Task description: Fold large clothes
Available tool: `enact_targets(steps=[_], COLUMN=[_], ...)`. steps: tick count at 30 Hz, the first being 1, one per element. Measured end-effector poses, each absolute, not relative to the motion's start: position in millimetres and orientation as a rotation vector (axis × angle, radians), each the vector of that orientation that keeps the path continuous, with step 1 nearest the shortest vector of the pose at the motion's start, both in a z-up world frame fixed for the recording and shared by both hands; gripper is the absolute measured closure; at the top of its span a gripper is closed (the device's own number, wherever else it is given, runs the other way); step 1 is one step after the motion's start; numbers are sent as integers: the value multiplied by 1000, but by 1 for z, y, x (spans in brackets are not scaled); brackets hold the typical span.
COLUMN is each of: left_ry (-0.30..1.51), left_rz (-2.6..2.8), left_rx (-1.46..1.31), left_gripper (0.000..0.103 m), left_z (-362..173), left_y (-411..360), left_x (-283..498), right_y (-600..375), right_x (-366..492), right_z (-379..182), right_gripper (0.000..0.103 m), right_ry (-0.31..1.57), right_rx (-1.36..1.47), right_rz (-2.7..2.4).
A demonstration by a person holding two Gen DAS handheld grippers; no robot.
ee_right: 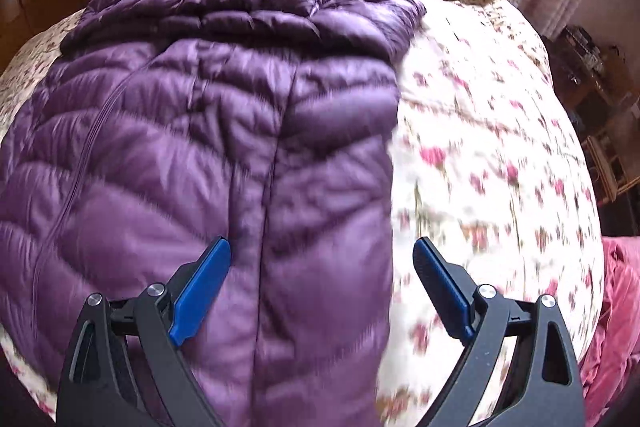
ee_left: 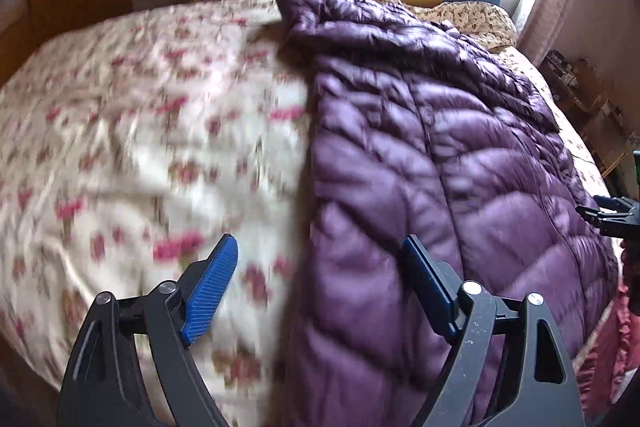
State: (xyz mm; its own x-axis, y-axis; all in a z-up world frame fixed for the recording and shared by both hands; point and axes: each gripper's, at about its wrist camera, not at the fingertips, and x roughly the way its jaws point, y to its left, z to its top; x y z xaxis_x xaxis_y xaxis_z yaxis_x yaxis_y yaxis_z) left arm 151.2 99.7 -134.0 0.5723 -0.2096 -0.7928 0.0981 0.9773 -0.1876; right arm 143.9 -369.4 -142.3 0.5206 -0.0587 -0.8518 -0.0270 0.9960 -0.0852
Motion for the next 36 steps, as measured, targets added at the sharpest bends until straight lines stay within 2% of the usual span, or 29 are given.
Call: enact_targets(steps=[3,5,7,8,9,10,12,13,15,18,21,36], left_ry=[931,929,928,928,930,931,922,922,917,907,897,822], left_rz=[-177,-178,-194,-206,-219,-226,-239,-243,-249,-260,-277,-402], left_rx=[-160,-179,-172,-173,-167,-152,-126,-128,-138,-147,-152,-228], left_gripper=[25,29,33,34,43,49,60,63,76,87,93,99], left_z=[-135,-134,-132,-132,-132,-132,-132,-132,-132,-130,-125,-76], left_y=[104,104,100,98,95,92,86,84,83,83,84,82], left_x=[133,124,116,113,110,109,104,104,102,99,98,115], right_y=[-367,-364,-360,-358,-356,-353,-343,-337,-324,-313,-309,-296], right_x=[125,114,110,105,103,102,98,96,92,90,86,101], right_z=[-147,-149,-149,-149,-149,-148,-147,-146,-145,-144,-140,-77], right_gripper=[12,13,19,25,33,38,56,61,74,85,90,93], right_ry=[1038,1051,1057,1061,1063,1062,1063,1062,1055,1046,1033,870], right_rx=[-64,-50,-53,-46,-44,-52,-87,-111,-185,-250,-284,-331], right_rz=[-11,1,16,29,37,50,71,81,89,87,81,119])
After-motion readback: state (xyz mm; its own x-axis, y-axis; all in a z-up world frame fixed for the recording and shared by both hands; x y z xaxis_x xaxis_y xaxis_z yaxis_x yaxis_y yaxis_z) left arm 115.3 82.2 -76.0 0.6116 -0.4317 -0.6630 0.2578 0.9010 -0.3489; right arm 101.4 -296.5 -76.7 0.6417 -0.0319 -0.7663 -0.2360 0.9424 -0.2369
